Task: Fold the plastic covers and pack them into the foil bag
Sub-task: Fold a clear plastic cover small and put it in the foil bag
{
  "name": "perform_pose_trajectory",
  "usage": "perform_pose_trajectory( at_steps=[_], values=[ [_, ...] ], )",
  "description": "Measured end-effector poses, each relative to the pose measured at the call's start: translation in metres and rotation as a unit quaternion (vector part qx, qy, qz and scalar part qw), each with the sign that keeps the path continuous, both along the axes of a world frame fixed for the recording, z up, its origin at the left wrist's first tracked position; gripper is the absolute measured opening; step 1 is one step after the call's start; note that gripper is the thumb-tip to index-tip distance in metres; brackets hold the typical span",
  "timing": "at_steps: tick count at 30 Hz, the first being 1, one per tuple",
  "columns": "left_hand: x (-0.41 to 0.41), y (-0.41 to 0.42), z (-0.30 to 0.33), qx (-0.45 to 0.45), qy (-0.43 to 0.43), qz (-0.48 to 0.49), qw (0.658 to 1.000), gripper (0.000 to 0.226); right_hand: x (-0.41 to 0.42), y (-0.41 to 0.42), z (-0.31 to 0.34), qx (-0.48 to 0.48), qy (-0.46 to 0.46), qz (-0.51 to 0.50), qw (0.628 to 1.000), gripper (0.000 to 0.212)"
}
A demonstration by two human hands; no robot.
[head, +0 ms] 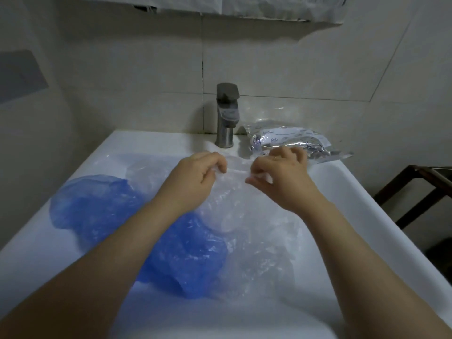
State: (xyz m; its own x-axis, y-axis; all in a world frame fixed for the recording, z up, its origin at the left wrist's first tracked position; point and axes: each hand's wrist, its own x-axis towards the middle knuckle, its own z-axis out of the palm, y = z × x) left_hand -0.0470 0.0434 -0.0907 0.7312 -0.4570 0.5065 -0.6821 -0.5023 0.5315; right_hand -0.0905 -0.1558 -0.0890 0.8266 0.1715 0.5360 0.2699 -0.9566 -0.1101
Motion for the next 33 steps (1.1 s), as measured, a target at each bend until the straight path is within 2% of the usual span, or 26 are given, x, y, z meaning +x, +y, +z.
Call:
perform_pose_trajectory(
  at_steps=[2,5,9,12,13,15,17,19,20,22,23,25,26,28,29,30,31,32,33],
  values=[
    [0.006,0.004,-0.002,0.065,-0.017,0.033,0.997,0.029,-0.005,-0.001,0.007,-0.023,-0.001,0.004,1.000,0.047],
    [0.005,0.006,0.001,0.036,0.011,0.064,0.997,0.040,-0.016,0.005,0.015,-0.031,0.041,0.078,0.996,0.051],
    [0.005,0.015,0.007,0.032,-0.008,-0.025,0.999,0.039,-0.024,0.026,0.012,-0.091,0.065,0.189,0.976,0.040],
    [0.002,0.023,0.010,0.045,0.049,-0.073,0.995,0.043,-0.021,0.033,0.007,-0.144,0.036,0.200,0.969,0.037],
    [0.002,0.025,0.010,0.056,0.057,-0.078,0.994,0.037,-0.019,0.031,0.006,-0.136,0.035,0.191,0.971,0.036],
    [0.002,0.029,0.013,0.075,0.063,-0.086,0.991,0.019,-0.018,0.023,0.010,-0.060,0.058,0.153,0.985,0.031],
    [0.002,0.034,0.014,0.090,0.059,-0.083,0.991,0.034,-0.017,0.012,0.013,0.000,0.009,0.103,0.995,0.023],
    [0.004,0.034,0.013,0.093,0.033,-0.041,0.994,0.034,-0.017,0.002,0.016,0.053,-0.062,0.032,0.996,0.014],
    [0.005,0.033,0.013,0.078,0.000,-0.011,0.997,0.029,-0.017,0.000,0.017,0.088,-0.088,-0.003,0.992,0.012],
    [0.002,0.028,0.015,0.014,-0.036,0.046,0.998,0.007,-0.017,0.002,0.017,0.146,-0.121,-0.040,0.981,0.021],
    [0.000,0.026,0.017,-0.026,-0.022,0.073,0.997,0.017,-0.018,0.006,0.016,0.159,-0.130,-0.048,0.977,0.028],
    [-0.002,0.024,0.017,-0.104,0.014,0.113,0.988,0.042,-0.019,0.013,0.015,0.165,-0.120,-0.071,0.976,0.029],
    [-0.001,0.024,0.016,-0.118,0.017,0.136,0.984,0.043,-0.019,0.013,0.015,0.156,-0.098,-0.101,0.978,0.026],
    [0.005,0.028,0.011,-0.095,0.002,0.180,0.979,0.024,-0.017,0.009,0.014,0.152,-0.038,-0.158,0.975,0.020],
    [0.009,0.030,0.008,-0.077,0.002,0.196,0.978,0.013,-0.016,0.006,0.012,0.186,-0.012,-0.162,0.969,0.019],
    [0.013,0.032,0.004,-0.075,0.022,0.207,0.975,0.007,-0.015,0.005,0.011,0.266,0.017,-0.146,0.953,0.019],
    [0.016,0.032,0.000,-0.097,0.059,0.211,0.971,0.008,-0.015,0.004,0.012,0.390,0.054,-0.101,0.914,0.022],
    [0.018,0.032,-0.003,-0.137,0.118,0.209,0.961,0.013,-0.016,0.005,0.014,0.522,0.097,-0.031,0.847,0.023],
    [0.018,0.031,-0.003,-0.195,0.190,0.199,0.942,0.019,-0.018,0.006,0.016,0.628,0.143,0.047,0.764,0.023]
  ],
)
